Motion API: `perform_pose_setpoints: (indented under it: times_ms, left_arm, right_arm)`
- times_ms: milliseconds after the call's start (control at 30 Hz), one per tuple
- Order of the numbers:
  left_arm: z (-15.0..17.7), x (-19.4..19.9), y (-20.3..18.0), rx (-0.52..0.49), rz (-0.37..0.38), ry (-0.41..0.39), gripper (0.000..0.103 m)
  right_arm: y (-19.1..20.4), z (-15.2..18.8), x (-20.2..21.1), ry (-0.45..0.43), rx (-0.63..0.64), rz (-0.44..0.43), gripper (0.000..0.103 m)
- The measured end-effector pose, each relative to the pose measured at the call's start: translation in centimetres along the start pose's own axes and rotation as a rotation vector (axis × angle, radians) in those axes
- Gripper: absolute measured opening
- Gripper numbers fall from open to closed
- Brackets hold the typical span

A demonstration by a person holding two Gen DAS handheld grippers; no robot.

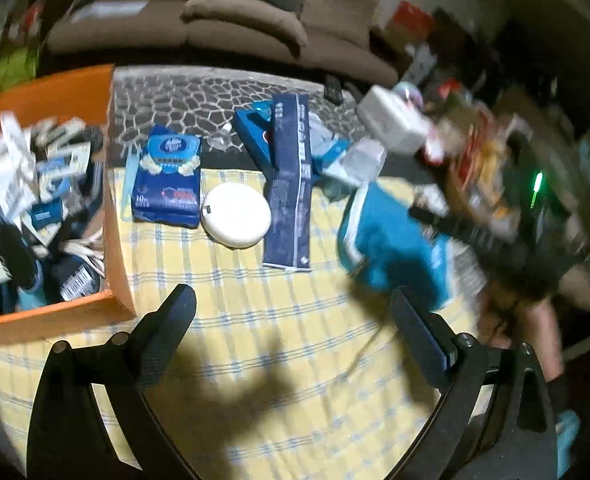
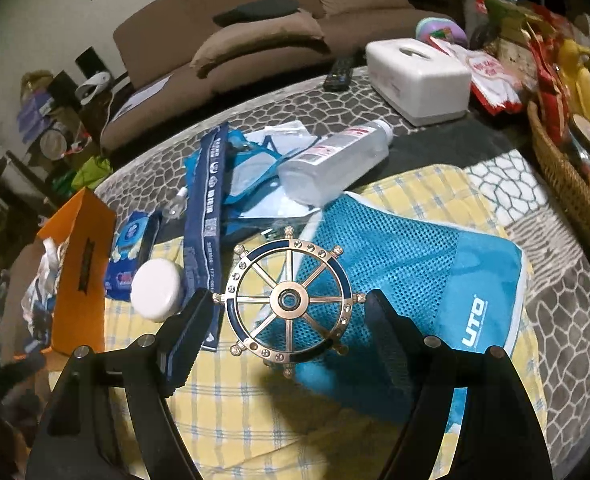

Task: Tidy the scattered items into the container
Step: 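Grasp the white round puck with the left tool while the right tool holds the wheel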

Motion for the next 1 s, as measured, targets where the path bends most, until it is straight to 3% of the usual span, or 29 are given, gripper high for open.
perform_pose_setpoints:
  times_ms: [100,167,233,400,600,800,833,900,933,1000]
  left_arm:
    - [0.0,-1.5,-1.0,-0.067,-0.227,-0.052,0.103]
    - [-0.5,-3.2,-1.0,-0.063,-0.341,-0.039,0.103]
    - [-1.0,-5.6,-0.7,-0.047,-0.402,0.007,0.103]
    - [-2.5,-11.4,-0.6,-0.061,-0.429,0.072,0.103]
    - [-3.1,-14.7,2.6,0.027,-0.479,0.064,0.102]
    - [-3.6,-18.4,3.5,-0.033,-0.514,0.117,0.103]
    - [-3.6,-18.5,3.4,-0.039,-0.509,0.093,0.103]
    - [-3.5,-18.2,3.4,-0.038,-0.495,0.042,0.093]
    - [-3.3,-17.9,3.5,-0.035,-0.494,0.007,0.082]
    - [-3.0,-17.6,3.5,-0.024,-0.472,-0.024,0.080]
  right_arm:
    - [-0.3,-0.3,0.2,0.000,-0.004,-0.005,0.079]
    - [-0.4,-0.5,0.5,-0.009,0.004,0.005,0.079]
    - [-0.4,-0.5,0.8,-0.014,0.014,0.008,0.079]
    - [-0.6,-0.5,1.1,-0.018,0.012,0.016,0.079]
    - [-1.3,-0.8,1.0,-0.017,-0.011,0.032,0.079]
    - [-0.9,-0.6,1.0,-0.011,0.009,0.039,0.079]
    - [-0.8,-0.6,1.0,-0.013,0.008,0.037,0.079]
    - [-0.8,-0.8,0.9,-0.015,0.003,0.034,0.079]
    - [-0.9,-0.8,0.8,-0.014,0.002,0.036,0.079]
    - [-1.2,-0.6,0.7,-0.011,-0.001,0.047,0.079]
Point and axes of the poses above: each gripper's, at about its wrist camera, not at the fingertips, and x roughly against the way its jaws point, y to its left, z to its underside, the point moved 6 cm from there along -x, roughly the way its jaws point, and after that the axes turned 8 degrees about -x, right-handed, at the moved point
